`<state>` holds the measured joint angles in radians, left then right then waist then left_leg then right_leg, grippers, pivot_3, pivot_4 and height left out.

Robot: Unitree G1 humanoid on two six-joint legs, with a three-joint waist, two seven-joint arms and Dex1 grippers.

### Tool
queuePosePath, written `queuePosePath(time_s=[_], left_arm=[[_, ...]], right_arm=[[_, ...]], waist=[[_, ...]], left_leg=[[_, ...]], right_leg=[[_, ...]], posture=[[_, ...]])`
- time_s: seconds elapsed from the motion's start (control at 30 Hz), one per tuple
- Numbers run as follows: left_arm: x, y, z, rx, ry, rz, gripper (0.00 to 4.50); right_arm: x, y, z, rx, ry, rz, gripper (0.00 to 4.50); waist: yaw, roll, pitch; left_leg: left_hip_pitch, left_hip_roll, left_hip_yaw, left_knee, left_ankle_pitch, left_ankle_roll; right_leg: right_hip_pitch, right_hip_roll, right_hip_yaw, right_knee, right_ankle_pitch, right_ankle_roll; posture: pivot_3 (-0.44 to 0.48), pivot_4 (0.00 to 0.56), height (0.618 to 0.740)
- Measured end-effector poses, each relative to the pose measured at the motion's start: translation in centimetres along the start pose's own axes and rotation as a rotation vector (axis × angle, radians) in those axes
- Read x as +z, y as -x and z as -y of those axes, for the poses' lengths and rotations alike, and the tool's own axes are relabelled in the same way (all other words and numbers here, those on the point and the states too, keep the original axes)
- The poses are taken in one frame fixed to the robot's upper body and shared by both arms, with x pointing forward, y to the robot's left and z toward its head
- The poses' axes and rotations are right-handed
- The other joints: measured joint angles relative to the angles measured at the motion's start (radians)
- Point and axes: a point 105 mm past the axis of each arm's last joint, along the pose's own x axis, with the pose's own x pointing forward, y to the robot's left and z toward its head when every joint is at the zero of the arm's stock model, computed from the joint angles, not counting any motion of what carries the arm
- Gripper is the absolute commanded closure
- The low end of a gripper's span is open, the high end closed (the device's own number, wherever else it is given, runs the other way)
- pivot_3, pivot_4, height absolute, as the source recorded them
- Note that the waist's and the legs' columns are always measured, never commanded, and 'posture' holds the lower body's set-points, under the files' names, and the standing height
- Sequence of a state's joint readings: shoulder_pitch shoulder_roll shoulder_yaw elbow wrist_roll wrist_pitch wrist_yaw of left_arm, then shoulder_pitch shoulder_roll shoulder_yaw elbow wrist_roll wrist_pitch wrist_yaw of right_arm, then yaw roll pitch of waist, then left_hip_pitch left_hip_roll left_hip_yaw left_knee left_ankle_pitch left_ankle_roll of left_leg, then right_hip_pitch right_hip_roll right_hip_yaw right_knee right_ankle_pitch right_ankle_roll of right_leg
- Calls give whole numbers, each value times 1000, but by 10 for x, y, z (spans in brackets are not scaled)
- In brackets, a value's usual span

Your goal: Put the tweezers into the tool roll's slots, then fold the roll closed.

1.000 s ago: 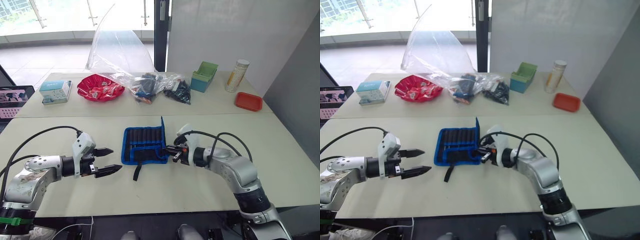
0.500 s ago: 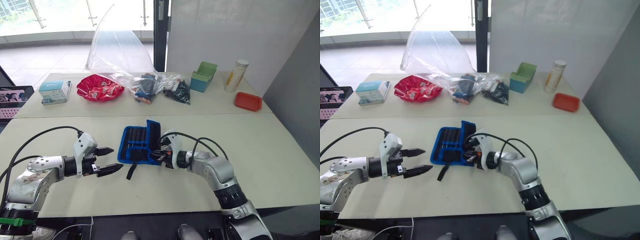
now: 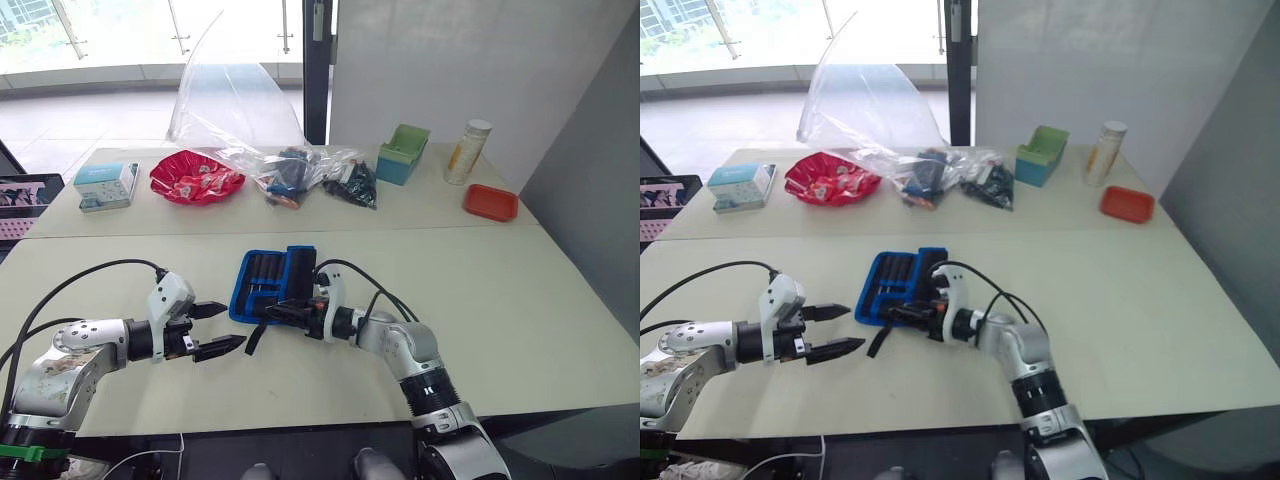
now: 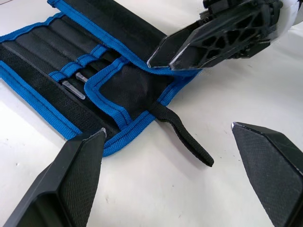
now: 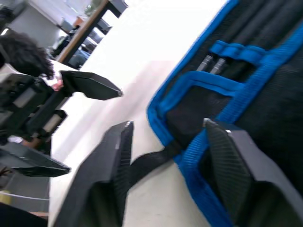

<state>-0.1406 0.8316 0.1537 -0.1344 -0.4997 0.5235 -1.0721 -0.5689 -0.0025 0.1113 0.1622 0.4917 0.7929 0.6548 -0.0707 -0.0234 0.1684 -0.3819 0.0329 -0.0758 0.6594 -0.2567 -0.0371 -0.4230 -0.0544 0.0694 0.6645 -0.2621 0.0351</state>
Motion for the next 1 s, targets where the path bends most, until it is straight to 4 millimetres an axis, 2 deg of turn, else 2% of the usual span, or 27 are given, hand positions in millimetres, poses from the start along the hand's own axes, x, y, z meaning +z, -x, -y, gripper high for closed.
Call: queuePosePath(time_s=[0.03,0.23,0.27,0.4,0.5,0.6,0.7,0.83,1.0], left_arm=[[0,0,0,1,1,-1,0],[-4,3,-5,10,13,-4,0],[-4,3,-5,12,9,-1,0],[-4,4,-9,31,29,26,0],[-4,4,-11,42,54,53,0],[-1,6,-14,64,76,97,0],[1,9,-16,81,89,129,0],[-2,12,-19,109,109,136,0],[-24,12,-21,154,240,106,0]], right_arm=[[4,6,0,7,33,14,550],[48,47,-5,44,229,161,550],[54,52,-3,30,266,172,1135],[57,60,9,-44,462,113,2442],[46,53,18,-75,592,18,3501],[26,41,27,-86,652,-60,4464],[13,33,29,-74,655,-93,4464],[10,26,31,-82,674,-121,4464],[-3,13,33,-70,730,-212,4464]], waist=[[3,0,0],[4,0,0],[4,0,0],[-2,0,0],[-1,0,0],[0,0,0],[1,0,0],[1,0,0],[0,0,0]], left_leg=[[-1,-1,0,0,0,0],[-1,-1,0,0,0,0],[-1,-1,0,0,0,0],[0,0,1,0,0,0],[0,0,1,0,0,0],[-1,0,1,0,0,0],[-1,0,0,0,0,0],[-1,0,0,0,0,0],[0,0,0,0,0,0]], right_leg=[[0,-1,0,0,0,0],[0,-1,-1,-1,0,0],[0,-1,-1,-1,0,0],[-1,0,0,-1,0,0],[-1,0,-1,0,0,0],[0,0,0,-1,0,0],[-1,0,-1,0,0,0],[0,-1,-1,0,0,0],[0,0,-1,0,0,0]], posture=[[0,150,738],[0,150,738],[0,150,738],[0,150,738],[0,150,738],[0,150,738],[0,150,738],[0,150,738],[0,150,738]])
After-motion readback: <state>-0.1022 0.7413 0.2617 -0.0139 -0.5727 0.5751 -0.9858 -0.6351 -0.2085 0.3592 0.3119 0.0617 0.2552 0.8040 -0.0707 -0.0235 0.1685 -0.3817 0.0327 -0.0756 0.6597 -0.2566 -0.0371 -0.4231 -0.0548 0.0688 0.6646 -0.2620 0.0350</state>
